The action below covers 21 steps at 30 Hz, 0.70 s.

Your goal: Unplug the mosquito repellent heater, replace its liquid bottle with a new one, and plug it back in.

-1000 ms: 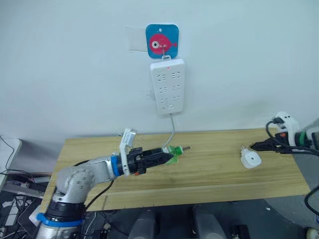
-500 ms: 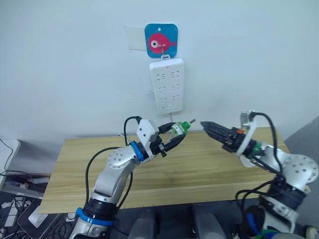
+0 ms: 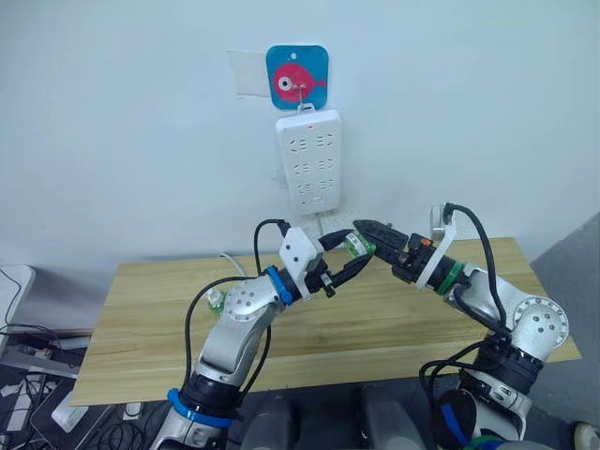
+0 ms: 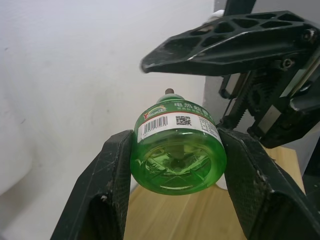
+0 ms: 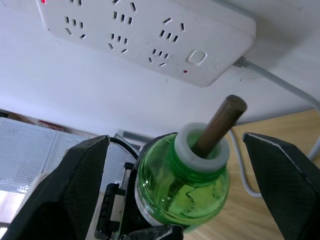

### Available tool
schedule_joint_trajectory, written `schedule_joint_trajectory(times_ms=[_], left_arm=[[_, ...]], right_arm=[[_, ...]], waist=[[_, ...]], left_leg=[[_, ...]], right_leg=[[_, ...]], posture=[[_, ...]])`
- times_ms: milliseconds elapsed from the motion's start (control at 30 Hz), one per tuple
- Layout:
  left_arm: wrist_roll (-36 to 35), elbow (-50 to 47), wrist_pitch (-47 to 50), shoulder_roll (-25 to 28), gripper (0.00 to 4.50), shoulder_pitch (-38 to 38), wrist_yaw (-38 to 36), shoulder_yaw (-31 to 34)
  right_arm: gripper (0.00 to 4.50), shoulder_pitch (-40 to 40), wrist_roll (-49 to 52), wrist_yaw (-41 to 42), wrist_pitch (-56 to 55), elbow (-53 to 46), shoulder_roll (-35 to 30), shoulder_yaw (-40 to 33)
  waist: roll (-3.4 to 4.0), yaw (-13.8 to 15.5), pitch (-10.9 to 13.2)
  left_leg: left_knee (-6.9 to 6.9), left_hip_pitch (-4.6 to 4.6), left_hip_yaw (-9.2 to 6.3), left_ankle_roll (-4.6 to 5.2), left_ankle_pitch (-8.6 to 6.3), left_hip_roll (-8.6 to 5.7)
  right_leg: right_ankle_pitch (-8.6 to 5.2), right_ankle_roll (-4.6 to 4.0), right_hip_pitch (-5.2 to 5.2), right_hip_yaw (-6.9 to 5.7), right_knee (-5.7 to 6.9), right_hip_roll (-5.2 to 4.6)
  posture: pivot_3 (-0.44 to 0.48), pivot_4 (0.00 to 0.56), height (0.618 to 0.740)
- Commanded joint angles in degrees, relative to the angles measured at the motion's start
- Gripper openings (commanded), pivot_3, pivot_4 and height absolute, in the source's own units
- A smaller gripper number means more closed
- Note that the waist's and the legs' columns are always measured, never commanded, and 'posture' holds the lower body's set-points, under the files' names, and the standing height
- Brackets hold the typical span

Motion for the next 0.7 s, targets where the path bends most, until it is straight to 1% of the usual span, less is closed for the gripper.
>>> schedule_joint_trajectory(times_ms=[33, 67, 200, 267, 300, 467, 600, 667, 700], left_arm=[[-0.1, -2.5, -1.2, -0.5, 2.27, -0.3, 0.1, -0.1], [-0.1, -2.5, -1.2, -0.5, 2.27, -0.4, 0.1, -0.2], [-0.2, -2.5, -1.4, -0.6, 2.27, -0.4, -0.3, -0.3], [-0.2, -2.4, -1.5, -0.6, 2.27, -0.5, -0.4, -0.4], [-0.3, -2.4, -1.5, -0.6, 2.27, -0.5, -0.5, -0.4], [-0.3, -2.2, -1.6, -0.6, 2.27, -0.7, -0.7, -0.4], [0.0, -1.8, -1.3, -0.5, 2.27, -0.9, -0.5, -0.3], [-0.7, -2.0, 0.2, -0.2, 3.00, -0.9, -0.8, -0.3], [-0.8, -2.3, 0.6, 0.1, 3.27, -0.9, -1.0, -0.3]], right_arm=[[3.52, 2.3, 10.5, -5.9, -7.5, -0.6, -3.0, 5.2], [3.22, 3.0, 12.7, -7.1, -9.4, -0.6, -4.1, 6.7], [1.67, 5.3, 19.4, -11.3, -17.4, -1.3, -7.8, 12.2], [1.01, 6.0, 21.5, -12.3, -20.6, -1.6, -9.8, 14.5], [0.83, 6.3, 22.5, -12.7, -22.2, -1.8, -10.7, 15.5], [0.83, 7.5, 26.0, -12.3, -26.8, -2.7, -15.3, 19.9], [0.83, 7.8, 26.4, -10.6, -28.8, -3.7, -17.3, 22.5], [0.83, 8.0, 26.4, -10.1, -29.7, -3.8, -18.4, 23.3], [0.83, 8.1, 26.3, -9.9, -30.2, -3.7, -19.3, 23.6]], waist=[[0.00, -0.1, 0.0], [0.00, -0.1, 0.0], [0.00, -0.3, 0.0], [0.00, -0.4, 0.0], [0.00, -0.5, 0.0], [0.00, -0.5, 0.0], [-0.01, -0.5, 0.0], [0.00, -0.4, 0.0], [-0.01, -0.4, 0.0]], left_leg=[[0.00, 0.01, 0.00, 0.00, 0.00, 0.00], [0.00, 0.01, 0.00, 0.01, 0.00, 0.01], [0.01, 0.04, 0.04, 0.02, 0.00, 0.03], [0.01, 0.05, 0.01, 0.02, 0.00, 0.04], [0.01, 0.06, 0.04, 0.02, 0.00, 0.05], [0.01, 0.05, 0.04, 0.02, -0.01, 0.13], [0.02, 0.05, 0.03, 0.02, -0.01, 0.15], [0.02, 0.05, 0.02, 0.02, -0.01, 0.15], [0.02, 0.05, 0.03, 0.02, -0.01, 0.15]], right_leg=[[0.00, 0.00, 0.01, -0.01, 0.00, 0.00], [0.00, 0.00, 0.01, 0.00, -0.01, 0.01], [-0.01, 0.01, 0.06, 0.03, -0.01, 0.07], [-0.01, 0.02, 0.09, 0.01, -0.04, 0.14], [-0.01, 0.02, 0.09, 0.04, -0.03, 0.31], [-0.01, 0.02, 0.09, 0.06, -0.04, 0.41], [-0.01, 0.02, 0.09, 0.09, -0.04, 0.43], [-0.01, 0.02, 0.09, 0.08, -0.04, 0.44], [-0.01, 0.02, 0.09, 0.09, -0.05, 0.44]], posture=[[-0.093, 0.172, 0.740], [-0.093, 0.172, 0.740], [-0.098, 0.171, 0.740], [-0.100, 0.171, 0.740], [-0.102, 0.171, 0.740], [-0.103, 0.173, 0.740], [-0.102, 0.173, 0.740], [-0.097, 0.175, 0.740], [-0.097, 0.175, 0.740]])
